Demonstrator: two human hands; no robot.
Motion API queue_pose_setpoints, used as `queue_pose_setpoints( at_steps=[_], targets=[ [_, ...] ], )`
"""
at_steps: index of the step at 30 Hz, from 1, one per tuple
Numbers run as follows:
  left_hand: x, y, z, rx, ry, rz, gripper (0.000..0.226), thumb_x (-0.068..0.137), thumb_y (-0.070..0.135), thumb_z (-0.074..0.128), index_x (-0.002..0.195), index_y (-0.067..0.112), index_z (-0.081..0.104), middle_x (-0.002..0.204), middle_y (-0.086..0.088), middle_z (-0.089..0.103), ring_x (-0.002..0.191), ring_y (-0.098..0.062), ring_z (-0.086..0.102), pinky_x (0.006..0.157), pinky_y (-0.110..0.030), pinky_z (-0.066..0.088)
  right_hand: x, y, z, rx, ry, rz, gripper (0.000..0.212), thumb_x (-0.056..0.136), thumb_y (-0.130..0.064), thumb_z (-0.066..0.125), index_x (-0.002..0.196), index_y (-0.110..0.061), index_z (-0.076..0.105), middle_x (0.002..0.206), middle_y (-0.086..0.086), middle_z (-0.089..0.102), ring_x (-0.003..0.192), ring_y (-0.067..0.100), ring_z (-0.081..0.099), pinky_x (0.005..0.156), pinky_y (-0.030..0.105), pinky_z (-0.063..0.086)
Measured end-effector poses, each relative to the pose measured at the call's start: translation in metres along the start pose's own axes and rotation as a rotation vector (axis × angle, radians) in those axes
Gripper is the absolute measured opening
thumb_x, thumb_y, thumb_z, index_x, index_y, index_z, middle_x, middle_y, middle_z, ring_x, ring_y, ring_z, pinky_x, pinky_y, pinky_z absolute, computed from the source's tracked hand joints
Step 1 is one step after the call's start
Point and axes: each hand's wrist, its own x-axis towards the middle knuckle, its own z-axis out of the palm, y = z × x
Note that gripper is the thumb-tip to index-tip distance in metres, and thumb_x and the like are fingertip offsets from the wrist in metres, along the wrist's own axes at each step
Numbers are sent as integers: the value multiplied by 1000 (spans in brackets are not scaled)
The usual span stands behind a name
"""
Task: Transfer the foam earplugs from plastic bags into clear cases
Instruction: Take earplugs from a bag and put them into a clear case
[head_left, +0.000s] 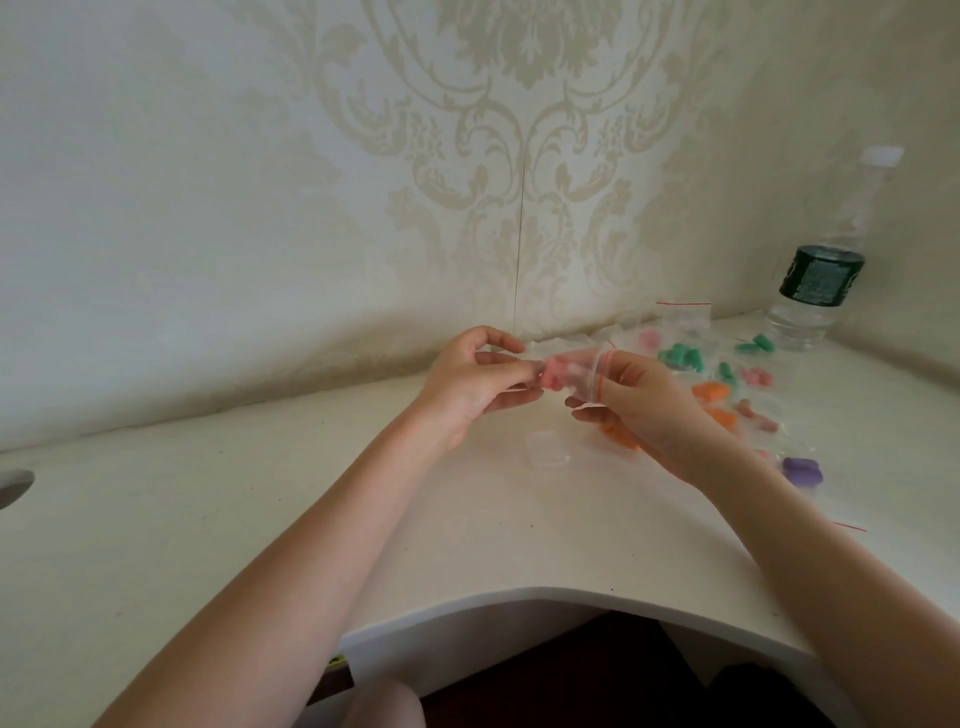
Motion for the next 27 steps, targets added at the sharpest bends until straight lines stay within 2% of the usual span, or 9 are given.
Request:
queue_pose_setpoints(
  at_steps=[3, 6, 10, 11, 13, 18, 21, 25, 27],
  targets=[
    [-1, -4, 3, 92, -36, 112, 26, 75, -7, 73, 83, 8, 53, 70, -10, 58, 63, -15, 66, 66, -28, 58, -2, 2, 7, -16, -24, 11, 27, 86, -20, 68, 112, -13, 68, 97, 5, 69, 72, 6, 60, 66, 17, 51],
    [-2, -4, 6, 144, -27, 157, 27, 74, -5, 75, 81, 7, 52, 66, -7, 55, 61, -12, 64, 66, -28, 58, -6, -3, 9, 2, 44, -18, 18, 85, -13, 69, 101, -6, 70, 91, 9, 67, 71, 6, 58, 61, 15, 51],
    [1, -2, 5, -48, 16, 72, 25, 77, -12, 68, 86, 6, 53, 74, -8, 57, 68, -14, 67, 70, -28, 59, -7, -12, 3, 14, 123, -26, 8, 82, -13, 72, 88, -9, 71, 69, -5, 67, 59, 4, 60, 54, 14, 50],
    [2, -2, 4, -104, 26, 55, 25, 78, -14, 66, 86, 6, 53, 76, -9, 59, 70, -15, 67, 69, -27, 59, -6, -13, 2, 41, 127, -20, 3, 83, -11, 70, 85, -10, 70, 70, -6, 69, 62, 6, 62, 55, 15, 52],
    [4, 1, -1, -143, 57, 52, 22, 79, -15, 63, 85, 5, 55, 76, -11, 60, 67, -13, 67, 66, -24, 58, -6, -14, -2, 150, 148, -2, 8, 87, -4, 64, 84, -10, 68, 77, -4, 73, 66, 10, 67, 59, 18, 55],
    [11, 9, -21, 260, 197, 199, 21, 76, -9, 71, 77, 10, 64, 71, -6, 57, 62, -17, 60, 63, -22, 57, -8, -14, -5, 254, 131, 29, 11, 91, -5, 58, 96, -1, 66, 86, 7, 73, 78, 14, 72, 62, 19, 56],
    [16, 11, -35, 345, 304, 256, 19, 75, -5, 70, 76, 14, 67, 75, -4, 62, 63, -21, 65, 69, -32, 58, -7, -13, -8, 341, 154, 38, 12, 91, -2, 57, 99, 2, 64, 91, 11, 74, 81, 15, 72, 68, 18, 56],
    [20, 3, -37, 391, 290, 179, 19, 76, -3, 70, 76, 15, 67, 75, 0, 62, 61, -16, 62, 77, -38, 59, -8, -14, -5, 409, 134, 85, 11, 90, 0, 59, 98, 2, 64, 89, 13, 74, 79, 16, 72, 71, 18, 57],
    [22, -3, -38, 530, 323, 245, 20, 73, -2, 69, 79, 17, 66, 80, 1, 63, 63, -13, 61, 74, -28, 57, -8, -14, -4, 427, 136, 106, 11, 89, 1, 60, 99, 3, 63, 88, 14, 74, 80, 18, 73, 73, 20, 58]
  ],
)
